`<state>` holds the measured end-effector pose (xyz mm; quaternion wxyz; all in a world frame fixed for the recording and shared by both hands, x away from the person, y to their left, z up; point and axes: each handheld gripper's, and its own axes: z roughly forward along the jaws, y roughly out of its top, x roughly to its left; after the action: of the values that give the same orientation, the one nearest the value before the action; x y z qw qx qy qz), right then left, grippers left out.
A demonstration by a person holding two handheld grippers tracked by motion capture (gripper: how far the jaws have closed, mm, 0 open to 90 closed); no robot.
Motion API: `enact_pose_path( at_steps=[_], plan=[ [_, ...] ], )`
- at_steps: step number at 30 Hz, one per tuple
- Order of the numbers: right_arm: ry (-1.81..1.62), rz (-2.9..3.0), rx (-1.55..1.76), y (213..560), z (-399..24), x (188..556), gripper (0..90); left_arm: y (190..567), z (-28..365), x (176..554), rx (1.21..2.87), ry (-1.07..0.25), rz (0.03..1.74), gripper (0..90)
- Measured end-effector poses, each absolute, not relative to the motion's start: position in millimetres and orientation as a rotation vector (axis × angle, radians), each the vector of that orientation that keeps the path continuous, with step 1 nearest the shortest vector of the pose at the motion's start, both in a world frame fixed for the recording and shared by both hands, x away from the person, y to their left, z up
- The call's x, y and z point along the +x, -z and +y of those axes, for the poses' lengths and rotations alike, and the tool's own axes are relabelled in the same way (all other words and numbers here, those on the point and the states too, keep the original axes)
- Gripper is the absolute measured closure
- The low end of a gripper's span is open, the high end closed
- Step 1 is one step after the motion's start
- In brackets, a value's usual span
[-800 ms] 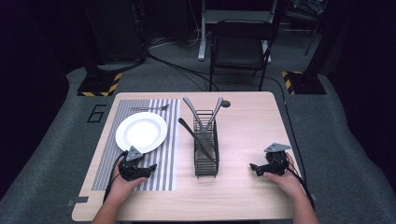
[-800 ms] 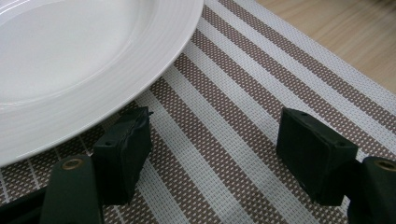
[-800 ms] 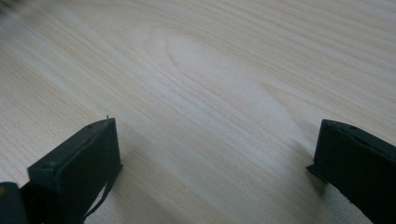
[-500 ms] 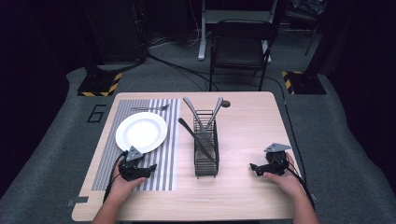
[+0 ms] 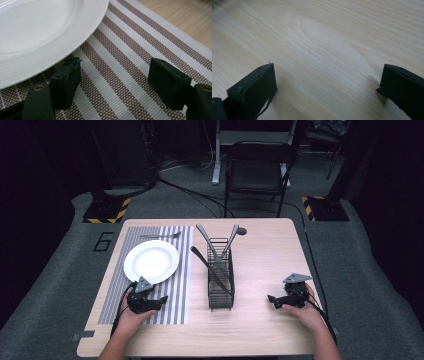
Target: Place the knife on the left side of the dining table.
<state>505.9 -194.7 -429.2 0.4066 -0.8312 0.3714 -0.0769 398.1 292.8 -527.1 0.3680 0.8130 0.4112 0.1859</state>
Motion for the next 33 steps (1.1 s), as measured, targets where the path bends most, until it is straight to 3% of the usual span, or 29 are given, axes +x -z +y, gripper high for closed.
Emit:
enact_pose_path(
  at_steps=[4,9,24,33],
  plan=[
    [0.194,0.937,-2.096,429.2,-194.8,506.0,0.0,526.8,293.3,398.4,2.09,-0.474,1.055,26.6],
    [0.192,0.936,-2.097,429.1,-194.7,505.9,0.0,523.1,296.1,399.8,2.074,-0.444,1.084,35.5],
    [0.194,0.938,-2.096,429.2,-194.7,506.0,0.0,489.4,293.2,385.5,1.964,-0.362,1.208,49.6],
    [0.194,0.937,-2.096,429.2,-194.7,506.0,0.0,472.3,283.0,382.2,1.944,-0.336,1.206,53.5]
  ],
)
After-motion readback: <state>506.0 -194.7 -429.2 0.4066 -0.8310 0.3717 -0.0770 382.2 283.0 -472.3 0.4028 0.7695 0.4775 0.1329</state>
